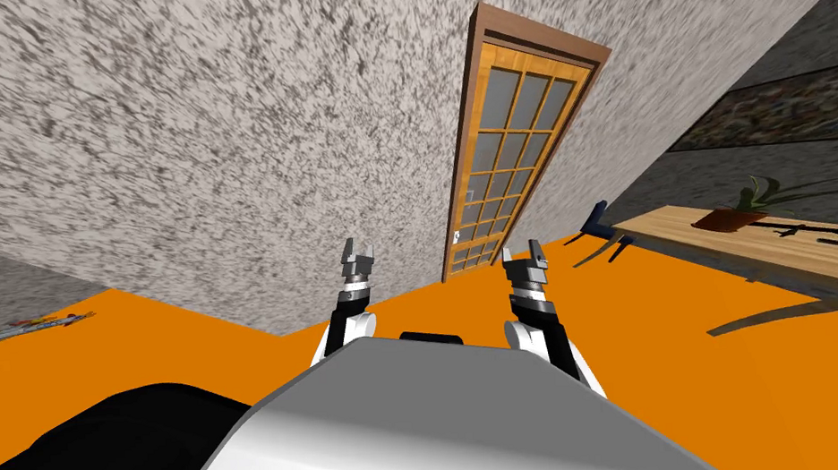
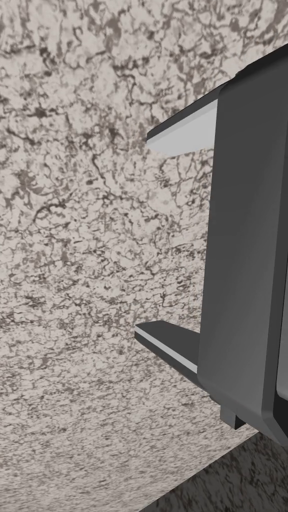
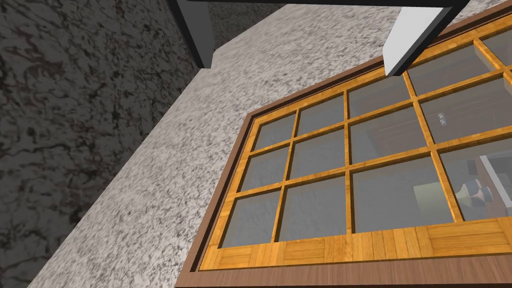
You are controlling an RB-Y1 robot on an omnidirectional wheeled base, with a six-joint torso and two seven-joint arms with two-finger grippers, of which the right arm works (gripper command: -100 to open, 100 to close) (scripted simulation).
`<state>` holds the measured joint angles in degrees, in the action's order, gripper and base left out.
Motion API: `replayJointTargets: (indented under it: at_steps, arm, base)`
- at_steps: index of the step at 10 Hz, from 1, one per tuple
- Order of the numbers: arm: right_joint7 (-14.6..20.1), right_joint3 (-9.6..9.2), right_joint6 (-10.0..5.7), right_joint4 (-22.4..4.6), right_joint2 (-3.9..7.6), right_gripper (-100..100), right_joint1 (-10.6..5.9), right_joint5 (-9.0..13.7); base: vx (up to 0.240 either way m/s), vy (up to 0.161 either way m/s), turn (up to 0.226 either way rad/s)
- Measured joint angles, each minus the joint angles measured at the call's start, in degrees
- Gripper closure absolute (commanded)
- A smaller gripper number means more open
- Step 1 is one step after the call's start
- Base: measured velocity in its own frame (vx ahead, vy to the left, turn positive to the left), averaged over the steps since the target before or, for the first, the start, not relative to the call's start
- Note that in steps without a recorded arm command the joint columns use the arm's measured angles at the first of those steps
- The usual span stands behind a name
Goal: Pull the door open
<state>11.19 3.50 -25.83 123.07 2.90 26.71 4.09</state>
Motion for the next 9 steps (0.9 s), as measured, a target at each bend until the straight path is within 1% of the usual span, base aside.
replayJointTargets:
  at_steps: [1, 3, 4, 5, 6, 8, 9]
  arm:
    - [0.9, -0.03, -0.16, -0.8, 0.21, -100, -0.28, 0.7]
    - [2.7, -0.44, -1.33, -3.3, 0.45, -100, -0.62, 2.1]
    - [3.7, -0.53, -1.76, -4.6, 0.59, -100, -1.22, 2.8]
    - [4.9, -0.35, -1.95, -5.8, 1.01, -100, -1.76, 3.8]
    - [6.0, -0.45, -2.53, -7.6, 1.17, -100, -2.41, 4.6]
    - [8.2, -0.98, -3.98, -10.7, 1.35, -100, -3.07, 6.3]
    - [9.4, -1.04, -4.4, -12.2, 1.55, -100, -3.67, 7.2]
  base:
    - [0.036, -0.065, 0.168]
    - [0.044, -0.067, 0.188]
    - [0.039, -0.083, 0.191]
    - [0.046, -0.088, 0.182]
    - [0.048, -0.099, 0.215]
    - [0.041, -0.101, 0.197]
    - [0.041, -0.094, 0.228]
